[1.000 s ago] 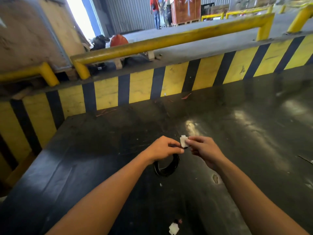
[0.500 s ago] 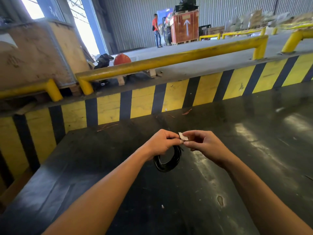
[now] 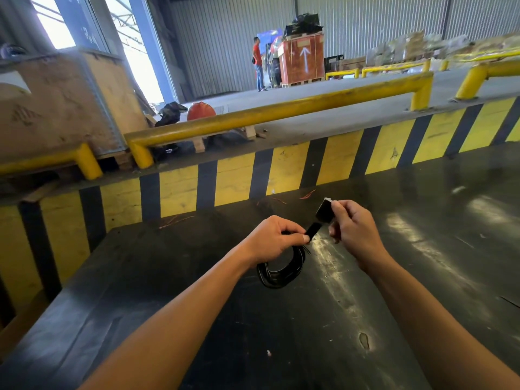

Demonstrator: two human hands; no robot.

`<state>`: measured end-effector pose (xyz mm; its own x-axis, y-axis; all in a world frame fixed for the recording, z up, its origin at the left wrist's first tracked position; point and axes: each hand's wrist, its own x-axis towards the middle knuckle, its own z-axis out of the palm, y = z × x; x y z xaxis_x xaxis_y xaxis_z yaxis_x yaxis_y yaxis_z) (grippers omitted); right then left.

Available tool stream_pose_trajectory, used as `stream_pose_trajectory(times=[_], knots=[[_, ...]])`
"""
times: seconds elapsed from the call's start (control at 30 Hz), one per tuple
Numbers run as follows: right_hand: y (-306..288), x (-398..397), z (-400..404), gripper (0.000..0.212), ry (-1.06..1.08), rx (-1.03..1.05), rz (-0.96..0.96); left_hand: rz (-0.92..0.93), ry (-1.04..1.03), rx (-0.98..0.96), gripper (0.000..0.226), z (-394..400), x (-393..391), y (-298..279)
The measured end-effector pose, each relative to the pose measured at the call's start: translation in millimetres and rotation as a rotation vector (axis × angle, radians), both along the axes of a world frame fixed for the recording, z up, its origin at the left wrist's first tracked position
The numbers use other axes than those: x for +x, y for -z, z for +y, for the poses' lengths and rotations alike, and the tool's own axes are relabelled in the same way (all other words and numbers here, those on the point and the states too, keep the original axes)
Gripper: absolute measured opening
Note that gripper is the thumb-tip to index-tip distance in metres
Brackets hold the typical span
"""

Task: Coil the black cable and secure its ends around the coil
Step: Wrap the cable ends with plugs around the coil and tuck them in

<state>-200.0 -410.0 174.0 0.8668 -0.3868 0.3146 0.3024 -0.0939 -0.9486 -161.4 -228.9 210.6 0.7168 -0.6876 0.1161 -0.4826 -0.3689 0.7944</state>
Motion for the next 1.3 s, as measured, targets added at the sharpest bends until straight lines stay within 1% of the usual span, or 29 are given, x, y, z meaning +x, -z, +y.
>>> stream_pose_trajectory(times=[0.1, 0.13, 0.17, 0.27, 0.4, 0.53, 0.67, 0.73, 0.8, 0.97, 1.1, 1.2, 1.3], knots=[[-4.1, -2.6, -0.2, 0.006, -0.097, 0.226, -0.055, 0.036, -0.038, -0.069, 0.013, 4.5, -1.1, -0.3], [-4.8, -2.6, -1.7, 0.005, -0.135, 0.263, -0.063, 0.045, -0.046, -0.089, 0.014, 5.4, -2.1, -0.8], [-5.2, -2.5, -3.1, 0.011, -0.178, 0.271, -0.064, 0.051, -0.048, -0.104, 0.014, 5.9, -2.8, -0.9], [-5.8, -4.0, -5.7, 0.022, -0.272, 0.219, -0.050, 0.057, -0.052, -0.119, 0.013, 5.4, -6.4, 0.0], [-6.1, -3.1, -8.1, 0.018, -0.288, 0.296, -0.025, 0.068, -0.032, -0.106, 0.012, 3.9, -10.8, 0.1], [-3.7, -1.3, -6.5, 0.016, -0.197, 0.218, -0.027, 0.052, -0.032, -0.144, 0.010, 3.1, -14.3, -3.1], [-2.8, -4.2, -4.8, 0.017, -0.101, 0.119, -0.033, 0.082, -0.085, -0.258, 0.020, 3.8, -12.9, -6.5], [-3.1, -7.2, 1.4, 0.014, -0.112, 0.035, -0.021, 0.094, -0.060, -0.308, 0.023, 3.2, -12.1, -9.2], [-5.9, -10.6, 9.1, 0.010, -0.168, 0.009, -0.006, 0.088, -0.038, -0.342, 0.025, 1.4, -11.4, -11.7], [-19.1, -18.7, 16.2, 0.008, -0.390, 0.075, 0.040, 0.020, -0.120, -0.345, 0.023, 0.1, -4.6, -10.4], [-26.1, -20.5, 14.1, 0.014, -0.480, 0.156, 0.082, 0.049, -0.078, -0.335, 0.014, -1.0, -6.2, -9.4], [-28.1, -21.3, 13.9, 0.015, -0.512, 0.211, 0.102, 0.085, -0.092, -0.351, 0.012, -4.6, -8.8, -9.2], [-29.5, -21.6, 14.5, 0.016, -0.452, 0.247, 0.102, 0.155, -0.135, -0.355, 0.009, -7.4, -8.1, -7.9]])
